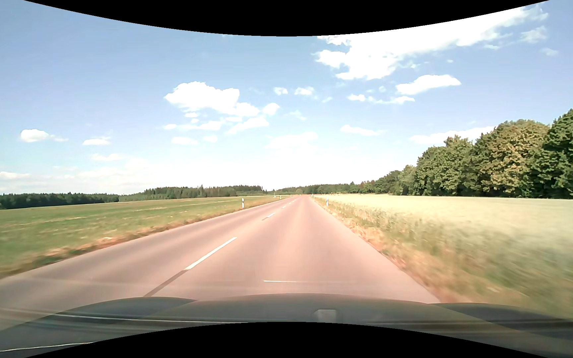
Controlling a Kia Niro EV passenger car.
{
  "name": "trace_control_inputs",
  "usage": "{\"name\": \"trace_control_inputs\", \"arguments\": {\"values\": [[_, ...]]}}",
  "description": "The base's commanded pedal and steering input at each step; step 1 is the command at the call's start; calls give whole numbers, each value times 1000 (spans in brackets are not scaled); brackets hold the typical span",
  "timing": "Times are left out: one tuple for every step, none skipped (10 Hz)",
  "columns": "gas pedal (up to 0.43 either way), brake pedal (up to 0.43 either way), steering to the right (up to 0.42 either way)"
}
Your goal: Follow the waypoints while adhering to traffic rules and regulations
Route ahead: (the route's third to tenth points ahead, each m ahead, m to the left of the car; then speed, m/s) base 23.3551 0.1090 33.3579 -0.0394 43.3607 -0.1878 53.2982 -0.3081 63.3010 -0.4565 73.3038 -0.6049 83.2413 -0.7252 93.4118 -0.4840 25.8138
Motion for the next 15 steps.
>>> {"name": "trace_control_inputs", "arguments": {"values": [[118, 6, -2], [118, 6, -2], [118, 6, -2], [118, 6, -2], [118, 6, -1], [118, 6, -1], [118, 6, -1], [118, 6, -1], [118, 6, -1], [118, 6, -1], [118, 6, -1], [118, 6, -1], [118, 6, -1], [118, 6, -1], [118, 6, 1]]}}
